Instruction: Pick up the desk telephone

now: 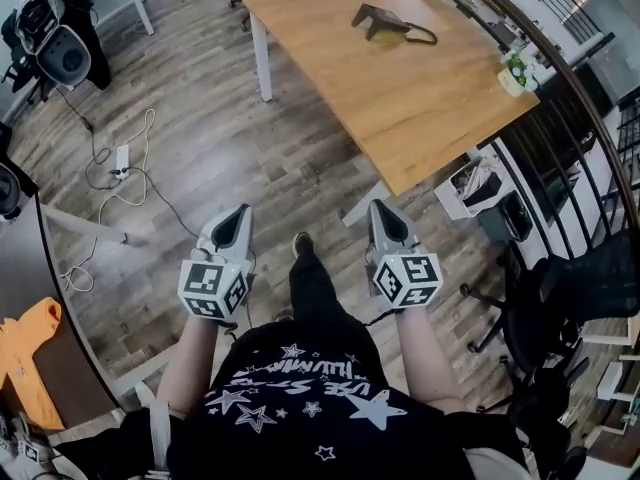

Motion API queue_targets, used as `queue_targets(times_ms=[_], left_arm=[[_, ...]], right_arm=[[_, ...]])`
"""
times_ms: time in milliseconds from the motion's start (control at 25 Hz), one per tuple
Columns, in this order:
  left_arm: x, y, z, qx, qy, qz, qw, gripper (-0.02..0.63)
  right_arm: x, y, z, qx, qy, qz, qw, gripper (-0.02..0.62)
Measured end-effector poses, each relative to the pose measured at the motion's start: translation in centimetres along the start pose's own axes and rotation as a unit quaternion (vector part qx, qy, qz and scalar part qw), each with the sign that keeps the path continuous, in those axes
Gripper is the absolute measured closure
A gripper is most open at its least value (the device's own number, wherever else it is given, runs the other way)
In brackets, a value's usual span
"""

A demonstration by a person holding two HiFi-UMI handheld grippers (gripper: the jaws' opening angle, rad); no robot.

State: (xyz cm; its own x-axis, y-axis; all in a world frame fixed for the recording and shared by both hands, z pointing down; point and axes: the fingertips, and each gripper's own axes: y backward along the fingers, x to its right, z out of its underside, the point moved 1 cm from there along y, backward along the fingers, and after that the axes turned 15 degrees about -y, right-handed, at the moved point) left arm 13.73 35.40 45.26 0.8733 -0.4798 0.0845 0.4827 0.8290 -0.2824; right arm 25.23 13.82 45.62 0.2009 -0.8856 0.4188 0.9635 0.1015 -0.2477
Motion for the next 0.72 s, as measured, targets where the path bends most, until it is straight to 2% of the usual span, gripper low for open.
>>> queue_targets(times_ms=[160,280,720], left_arm=[[-0.1,-5.2,-0.7,-0.01,-0.006,0.029,0.9995,0.604],[-1.3,-8.9,-1.5,-0.013,-0.004,0.035,0.9993,0.604],[-10.1,-18.9,-5.3,-0.018,-0.009,-0.015,0.9997,0.604]], right_arm=[[2.4,-5.1,-2.5,0.007,-0.019,0.003,1.0,0.594],[3.5,-8.8,-4.2,0.005,-0.02,-0.002,1.0,0.594],[8.3,-18.6,-10.3,0.007,-0.027,-0.002,1.0,0.594]])
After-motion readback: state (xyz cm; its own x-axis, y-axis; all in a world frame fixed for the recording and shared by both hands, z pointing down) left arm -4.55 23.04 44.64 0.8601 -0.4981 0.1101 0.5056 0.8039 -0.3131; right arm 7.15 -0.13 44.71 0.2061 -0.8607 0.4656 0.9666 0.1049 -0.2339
